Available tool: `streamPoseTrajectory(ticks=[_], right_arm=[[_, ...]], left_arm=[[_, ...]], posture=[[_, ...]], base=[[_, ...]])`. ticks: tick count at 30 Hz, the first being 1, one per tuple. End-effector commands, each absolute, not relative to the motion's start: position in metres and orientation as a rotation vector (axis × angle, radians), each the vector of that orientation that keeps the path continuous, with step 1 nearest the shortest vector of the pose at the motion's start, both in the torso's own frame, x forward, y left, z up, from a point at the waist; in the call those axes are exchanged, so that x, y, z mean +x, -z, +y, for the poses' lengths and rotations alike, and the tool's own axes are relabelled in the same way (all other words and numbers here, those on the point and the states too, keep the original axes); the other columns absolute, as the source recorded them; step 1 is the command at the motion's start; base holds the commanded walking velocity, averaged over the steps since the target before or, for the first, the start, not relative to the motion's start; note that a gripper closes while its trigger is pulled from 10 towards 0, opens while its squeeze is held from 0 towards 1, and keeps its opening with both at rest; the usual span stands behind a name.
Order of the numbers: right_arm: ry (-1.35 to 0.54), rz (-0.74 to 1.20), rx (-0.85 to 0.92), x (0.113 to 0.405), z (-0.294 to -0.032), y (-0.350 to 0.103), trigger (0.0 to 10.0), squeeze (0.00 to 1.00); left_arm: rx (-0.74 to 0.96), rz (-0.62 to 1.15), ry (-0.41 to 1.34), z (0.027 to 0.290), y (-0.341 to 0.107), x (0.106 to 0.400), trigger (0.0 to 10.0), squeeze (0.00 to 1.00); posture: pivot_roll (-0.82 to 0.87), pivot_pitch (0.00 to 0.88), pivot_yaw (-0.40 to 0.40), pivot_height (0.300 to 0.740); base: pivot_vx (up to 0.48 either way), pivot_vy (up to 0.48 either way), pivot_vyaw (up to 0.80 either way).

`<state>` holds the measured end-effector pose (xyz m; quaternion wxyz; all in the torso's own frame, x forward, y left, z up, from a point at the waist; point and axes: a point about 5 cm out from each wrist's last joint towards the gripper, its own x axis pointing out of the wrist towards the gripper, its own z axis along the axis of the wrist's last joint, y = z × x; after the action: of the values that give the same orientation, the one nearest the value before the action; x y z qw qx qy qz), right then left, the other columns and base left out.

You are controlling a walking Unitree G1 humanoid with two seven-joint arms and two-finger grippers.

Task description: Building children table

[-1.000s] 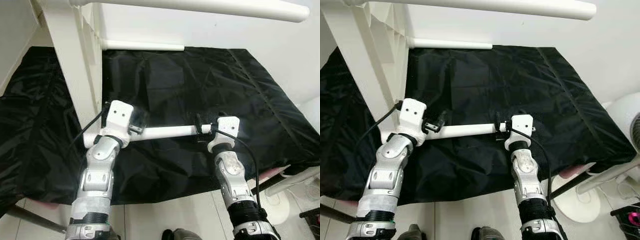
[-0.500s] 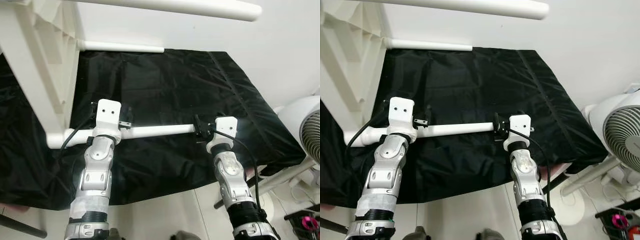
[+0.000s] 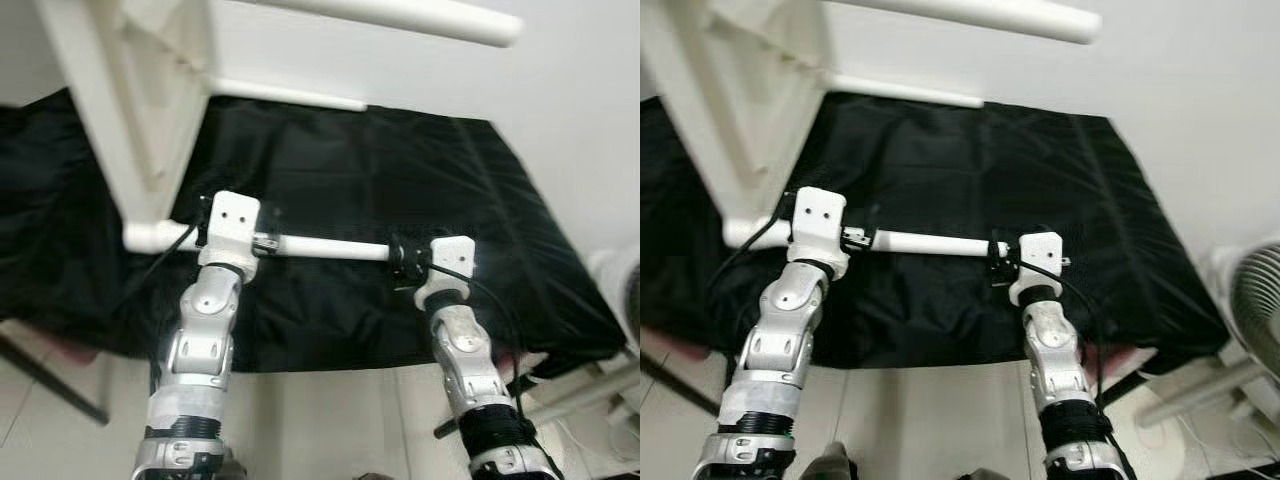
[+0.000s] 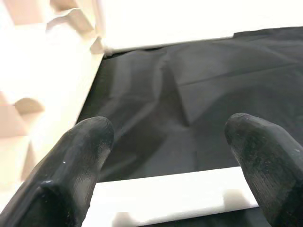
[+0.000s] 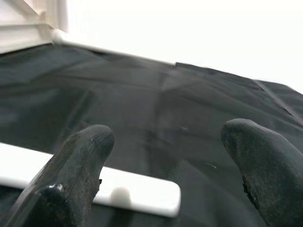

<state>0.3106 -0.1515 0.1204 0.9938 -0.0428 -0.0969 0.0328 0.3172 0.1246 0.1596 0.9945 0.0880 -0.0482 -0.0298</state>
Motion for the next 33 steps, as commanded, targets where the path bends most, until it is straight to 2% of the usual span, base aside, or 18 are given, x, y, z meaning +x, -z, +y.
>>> streamPoseTrajectory(ticks=[1, 9, 24, 33], right_arm=[[-0.054, -0.186, -0.087, 0.311, -0.157, -0.120, 10.0, 0.00], [-0.054, -0.192, -0.100, 0.313, -0.157, -0.122, 10.0, 0.00], [-0.045, -0.195, -0.094, 0.315, -0.155, -0.121, 10.0, 0.00], [-0.035, -0.196, -0.104, 0.314, -0.157, -0.120, 10.0, 0.00]], left_arm=[[0.194, -0.085, 0.045, 0.121, -0.155, 0.318, 10.0, 0.00], [0.146, -0.058, 0.042, 0.122, -0.153, 0.322, 10.0, 0.00], [0.139, -0.052, -0.014, 0.127, -0.158, 0.327, 10.0, 0.00], [0.196, -0.098, -0.011, 0.126, -0.163, 0.327, 10.0, 0.00]], posture=[[-0.02, 0.031, -0.067, 0.740], [-0.03, 0.029, -0.062, 0.740], [-0.01, 0.022, -0.038, 0.740], [-0.02, 0.018, -0.033, 0.740]], base=[[0.000, 0.000, 0.00], [0.000, 0.000, 0.00], [0.000, 0.429, 0.00], [0.000, 0.000, 0.00]])
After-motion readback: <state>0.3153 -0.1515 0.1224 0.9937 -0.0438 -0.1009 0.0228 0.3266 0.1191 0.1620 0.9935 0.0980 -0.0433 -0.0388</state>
